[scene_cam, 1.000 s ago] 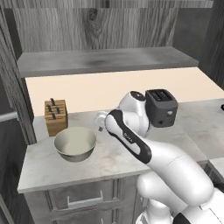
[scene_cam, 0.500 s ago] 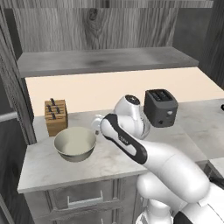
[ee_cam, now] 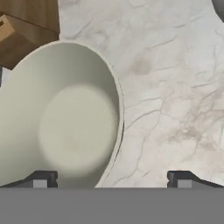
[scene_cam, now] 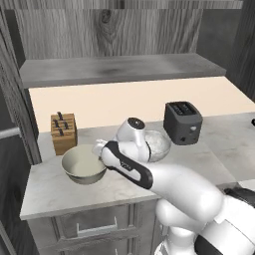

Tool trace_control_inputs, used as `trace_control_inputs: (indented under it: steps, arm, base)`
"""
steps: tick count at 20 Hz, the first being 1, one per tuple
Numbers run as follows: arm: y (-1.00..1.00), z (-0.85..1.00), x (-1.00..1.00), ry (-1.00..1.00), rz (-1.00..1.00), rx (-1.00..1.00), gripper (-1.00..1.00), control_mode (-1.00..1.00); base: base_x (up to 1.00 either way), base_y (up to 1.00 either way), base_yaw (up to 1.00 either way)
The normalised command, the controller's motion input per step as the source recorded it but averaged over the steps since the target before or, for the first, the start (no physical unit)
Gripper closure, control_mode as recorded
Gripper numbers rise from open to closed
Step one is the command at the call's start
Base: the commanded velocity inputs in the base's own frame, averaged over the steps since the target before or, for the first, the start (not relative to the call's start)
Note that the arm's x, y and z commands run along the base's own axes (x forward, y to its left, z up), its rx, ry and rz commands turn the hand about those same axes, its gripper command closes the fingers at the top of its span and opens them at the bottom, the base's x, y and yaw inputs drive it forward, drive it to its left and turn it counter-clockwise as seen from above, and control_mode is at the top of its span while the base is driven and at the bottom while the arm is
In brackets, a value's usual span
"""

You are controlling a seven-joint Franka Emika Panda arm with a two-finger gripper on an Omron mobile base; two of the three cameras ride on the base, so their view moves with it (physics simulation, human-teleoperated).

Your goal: Open the cabinet. Pick the bowls from the counter and place them in the cabinet. Then close the cabinet.

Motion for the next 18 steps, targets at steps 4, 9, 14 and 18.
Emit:
trace_control_inputs:
  steps: [4,9,14,18]
  arm:
    - [0.06,-0.27,0.15,0.0,0.0,0.0,-1.0,-1.0]
    - [0.0,-0.28,0.1,0.01,0.0,0.0,-1.0,-1.0]
    - [0.27,-0.31,0.0,0.0,0.0,-0.01,1.0,-1.0]
    - [0.39,-0.35,0.0,0.0,-0.01,0.0,1.0,-1.0]
  base:
    - [0.0,0.0,0.0]
    - [0.0,0.0,0.0]
    - [0.0,0.0,0.0]
    - [0.0,0.0,0.0]
